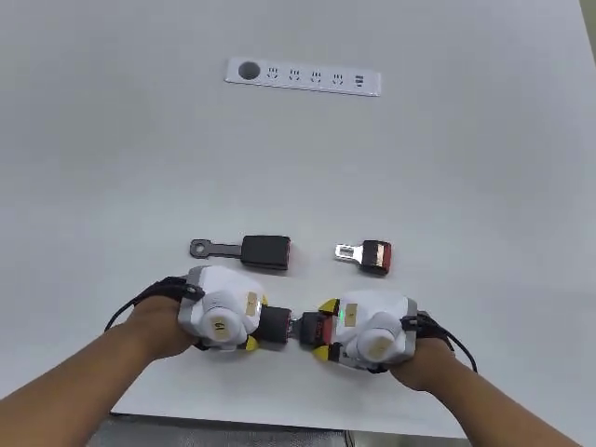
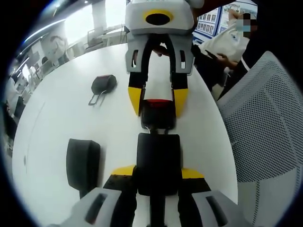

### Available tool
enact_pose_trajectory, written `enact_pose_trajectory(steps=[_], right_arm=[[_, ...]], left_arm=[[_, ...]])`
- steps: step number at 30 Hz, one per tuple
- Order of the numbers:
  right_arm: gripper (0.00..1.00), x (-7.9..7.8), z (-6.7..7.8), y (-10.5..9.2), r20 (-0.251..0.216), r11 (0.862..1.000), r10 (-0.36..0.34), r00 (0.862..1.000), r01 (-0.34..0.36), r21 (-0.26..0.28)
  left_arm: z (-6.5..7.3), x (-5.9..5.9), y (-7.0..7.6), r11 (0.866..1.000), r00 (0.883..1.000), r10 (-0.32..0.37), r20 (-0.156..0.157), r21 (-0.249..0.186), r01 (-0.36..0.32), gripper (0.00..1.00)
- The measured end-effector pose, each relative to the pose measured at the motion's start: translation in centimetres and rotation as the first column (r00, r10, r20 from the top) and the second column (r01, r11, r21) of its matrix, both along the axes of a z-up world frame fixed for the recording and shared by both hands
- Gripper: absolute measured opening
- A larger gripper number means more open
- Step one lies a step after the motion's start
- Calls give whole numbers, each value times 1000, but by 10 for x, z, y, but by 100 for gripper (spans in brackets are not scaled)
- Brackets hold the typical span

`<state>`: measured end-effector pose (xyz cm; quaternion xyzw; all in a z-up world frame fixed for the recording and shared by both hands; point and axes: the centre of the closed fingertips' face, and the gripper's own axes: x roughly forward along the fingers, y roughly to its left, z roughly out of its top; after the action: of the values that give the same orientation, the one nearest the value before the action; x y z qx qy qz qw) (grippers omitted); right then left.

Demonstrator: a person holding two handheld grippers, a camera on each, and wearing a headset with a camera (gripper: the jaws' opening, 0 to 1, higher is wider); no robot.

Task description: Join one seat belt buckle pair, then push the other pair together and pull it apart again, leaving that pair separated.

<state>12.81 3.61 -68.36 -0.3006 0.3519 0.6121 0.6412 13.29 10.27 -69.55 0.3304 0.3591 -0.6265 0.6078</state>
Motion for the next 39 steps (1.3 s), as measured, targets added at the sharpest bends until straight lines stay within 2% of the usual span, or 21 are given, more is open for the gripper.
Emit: enact_pose_trajectory(steps=[6, 10, 11, 12, 23, 31, 36, 39], right_arm=[[30, 0, 5, 5, -11, 1000, -20, 1000, 20, 20], [30, 1, 5, 12, -5, 1000, -8, 1000, 8, 12], [30, 2, 4, 2, -21, 999, -32, 999, 32, -31], [30, 4, 5, 5, -13, 1000, -7, 1000, 7, -4], [30, 5, -11, 9, -9, 1000, -9, 1000, 9, 2], [31, 6, -13, 10, -11, 998, -25, 1000, 25, 51], [30, 5, -13, 11, -9, 994, -58, 998, 59, 94], [30, 4, -7, 12, -4, 992, -64, 998, 64, 112]], left_arm=[[1, 0, 0, 1000, 1000, 11, -3, -3, -11, 33], [0, 0, 1, 1000, 1000, 8, -9, -3, -8, 33], [2, 0, 0, 1000, 1000, -4, -6, -6, 4, 33], [2, -1, 2, 1000, 1000, 2, -10, 0, -2, 33], [3, -3, 5, 1000, 1000, 0, -7, -5, 0, 33], [2, -2, 9, 1000, 1000, -7, -5, -25, 6, 33], [3, -1, 8, 999, 1000, -6, -18, -43, 5, 33], [3, -1, 9, 998, 1000, -7, -17, -59, 6, 33]])
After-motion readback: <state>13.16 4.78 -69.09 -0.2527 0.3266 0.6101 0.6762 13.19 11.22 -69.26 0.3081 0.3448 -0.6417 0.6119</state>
